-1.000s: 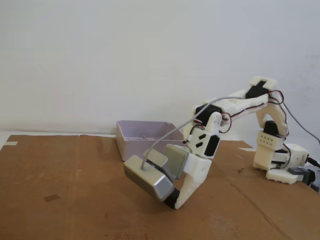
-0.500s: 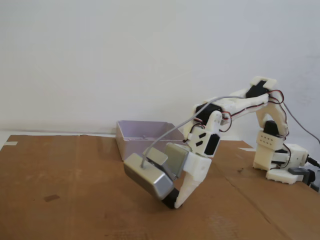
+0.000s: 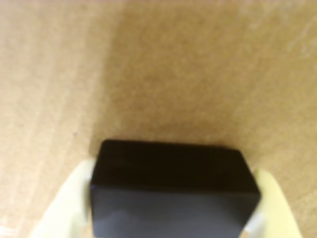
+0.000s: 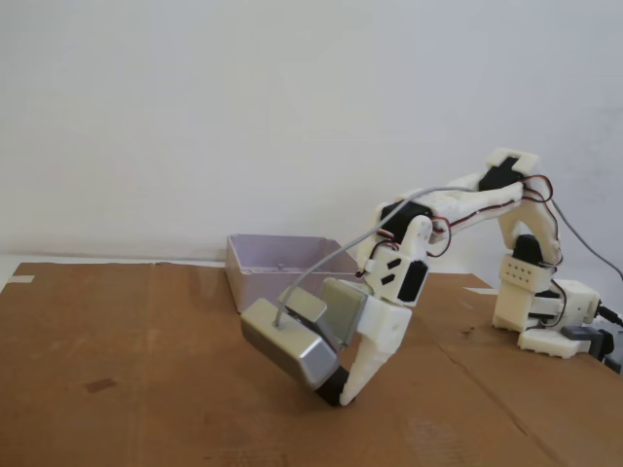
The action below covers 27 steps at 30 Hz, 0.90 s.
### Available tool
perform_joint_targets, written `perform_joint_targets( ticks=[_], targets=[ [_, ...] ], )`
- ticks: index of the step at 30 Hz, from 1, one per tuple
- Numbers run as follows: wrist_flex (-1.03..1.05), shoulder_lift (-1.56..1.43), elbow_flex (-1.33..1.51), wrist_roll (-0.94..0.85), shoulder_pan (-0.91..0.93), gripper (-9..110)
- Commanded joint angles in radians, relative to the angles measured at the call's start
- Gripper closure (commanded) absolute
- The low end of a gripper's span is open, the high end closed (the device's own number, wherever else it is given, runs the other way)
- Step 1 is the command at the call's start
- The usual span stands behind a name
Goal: Grasp a block and put it in the box.
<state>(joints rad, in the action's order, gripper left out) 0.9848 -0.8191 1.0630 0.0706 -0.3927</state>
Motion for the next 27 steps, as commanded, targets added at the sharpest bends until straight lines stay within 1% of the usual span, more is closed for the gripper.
perform_joint_targets(
  ticks=[1,13,18,27],
  targets=[
    [-0.028,-0.048,-0.081,0.009,0.003,83],
    [-0.028,-0.064,-0.087,0.009,0.005,83],
    [-0.028,-0.071,-0.087,0.009,0.005,90],
    [-0.028,-0.074,-0.127,0.002,0.006,91]
  ],
)
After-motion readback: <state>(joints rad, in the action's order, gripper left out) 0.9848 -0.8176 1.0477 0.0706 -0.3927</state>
